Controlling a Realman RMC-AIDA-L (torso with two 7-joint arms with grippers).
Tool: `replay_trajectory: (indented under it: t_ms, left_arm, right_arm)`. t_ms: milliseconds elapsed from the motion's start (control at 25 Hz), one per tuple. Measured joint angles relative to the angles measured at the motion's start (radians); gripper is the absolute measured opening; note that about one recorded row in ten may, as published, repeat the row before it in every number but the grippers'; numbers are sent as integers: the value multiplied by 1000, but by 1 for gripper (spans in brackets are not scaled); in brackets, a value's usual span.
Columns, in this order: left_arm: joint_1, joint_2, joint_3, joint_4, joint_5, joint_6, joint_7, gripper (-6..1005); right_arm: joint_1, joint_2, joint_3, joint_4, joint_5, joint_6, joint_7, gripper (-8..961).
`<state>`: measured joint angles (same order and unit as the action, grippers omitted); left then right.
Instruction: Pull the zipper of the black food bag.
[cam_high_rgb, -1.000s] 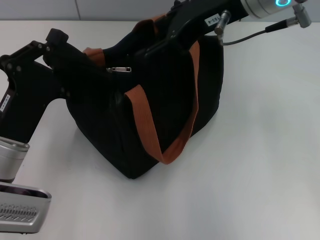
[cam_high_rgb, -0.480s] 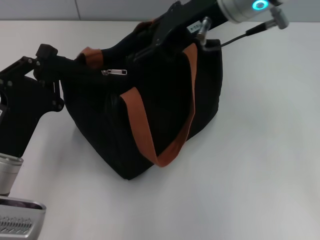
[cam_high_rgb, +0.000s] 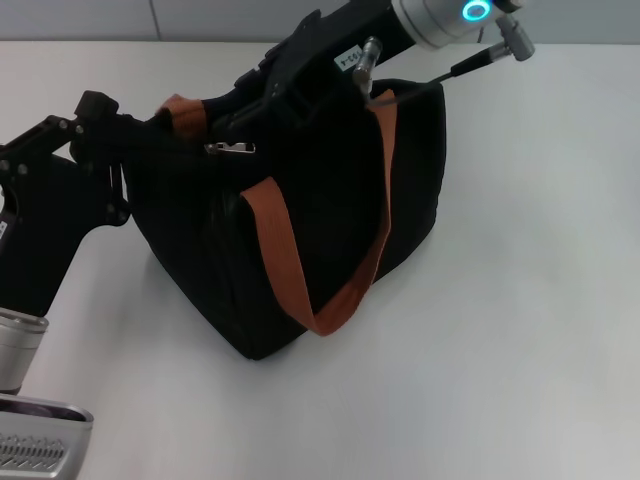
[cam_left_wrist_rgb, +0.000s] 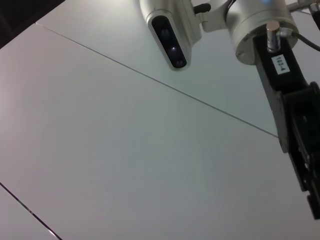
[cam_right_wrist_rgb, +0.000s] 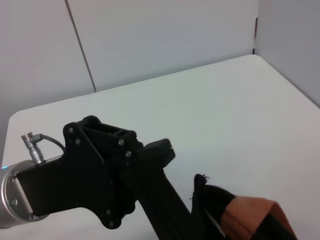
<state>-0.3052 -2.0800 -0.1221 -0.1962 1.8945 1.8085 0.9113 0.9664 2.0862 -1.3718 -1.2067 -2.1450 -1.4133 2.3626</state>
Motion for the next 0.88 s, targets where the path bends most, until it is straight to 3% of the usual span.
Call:
replay_trajectory:
  t_ms: [880]
  left_arm:
    - [0,0,4,-11,2,3,3,31]
  right_arm:
    - [60,1,-54,117,-8,43,-9,468]
